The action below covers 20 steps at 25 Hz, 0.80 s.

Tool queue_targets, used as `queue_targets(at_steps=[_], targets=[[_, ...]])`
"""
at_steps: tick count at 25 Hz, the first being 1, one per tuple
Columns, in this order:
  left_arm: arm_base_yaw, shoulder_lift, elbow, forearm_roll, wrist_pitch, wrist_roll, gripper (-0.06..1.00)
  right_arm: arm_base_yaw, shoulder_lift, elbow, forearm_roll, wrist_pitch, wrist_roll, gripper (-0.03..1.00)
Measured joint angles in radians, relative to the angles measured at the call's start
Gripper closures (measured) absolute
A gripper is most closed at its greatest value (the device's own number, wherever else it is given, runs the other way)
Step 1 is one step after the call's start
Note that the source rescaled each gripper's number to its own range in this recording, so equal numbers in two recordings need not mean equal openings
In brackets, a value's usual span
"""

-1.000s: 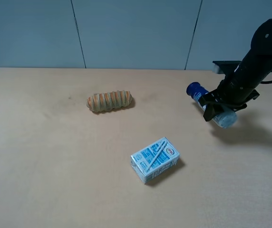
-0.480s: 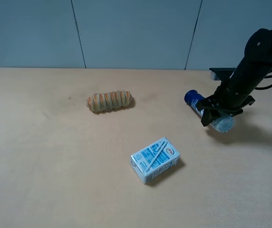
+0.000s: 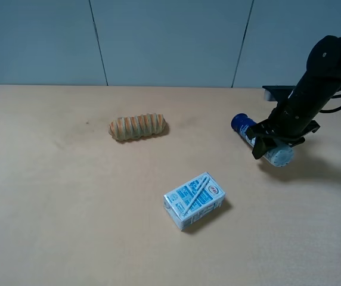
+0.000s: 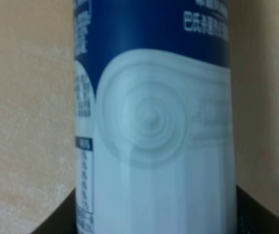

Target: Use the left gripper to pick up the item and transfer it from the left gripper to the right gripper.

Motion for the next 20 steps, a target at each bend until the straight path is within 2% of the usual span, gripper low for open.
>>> queue_targets(at_steps=[2, 3, 4, 5, 6, 7, 8, 11, 16, 20], targets=[[0.000, 0.000, 0.000, 0.000, 0.000, 0.000, -0.02, 0.000, 0.000, 0.000, 0.000, 0.002, 0.000, 0.88], [0.000, 0.000, 0.000, 0.000, 0.000, 0.000, -0.02, 0.000, 0.000, 0.000, 0.001, 0.002, 0.000, 0.81], [0.000, 0.000, 0.000, 0.000, 0.000, 0.000, -0.02, 0.000, 0.000, -0.001, 0.003, 0.004, 0.000, 0.55], [0.000, 0.000, 0.000, 0.000, 0.000, 0.000, -0.02, 0.000, 0.000, -0.002, 0.003, 0.006, 0.000, 0.35], [0.000, 0.000, 0.000, 0.000, 0.000, 0.000, -0.02, 0.000, 0.000, -0.003, 0.003, 0.008, 0.001, 0.20], [0.000, 0.000, 0.000, 0.000, 0.000, 0.000, -0.02, 0.000, 0.000, -0.004, 0.003, 0.008, 0.001, 0.11], [0.000, 0.000, 0.000, 0.000, 0.000, 0.000, -0.02, 0.000, 0.000, -0.004, 0.003, 0.007, 0.001, 0.06], [0.000, 0.000, 0.000, 0.000, 0.000, 0.000, -0.02, 0.000, 0.000, -0.004, 0.003, 0.008, 0.001, -0.01], [0.000, 0.000, 0.000, 0.000, 0.000, 0.000, -0.02, 0.000, 0.000, -0.005, 0.003, 0.015, 0.001, -0.01], [0.000, 0.000, 0.000, 0.000, 0.000, 0.000, -0.02, 0.000, -0.014, -0.048, -0.009, 0.088, 0.005, -0.01]])
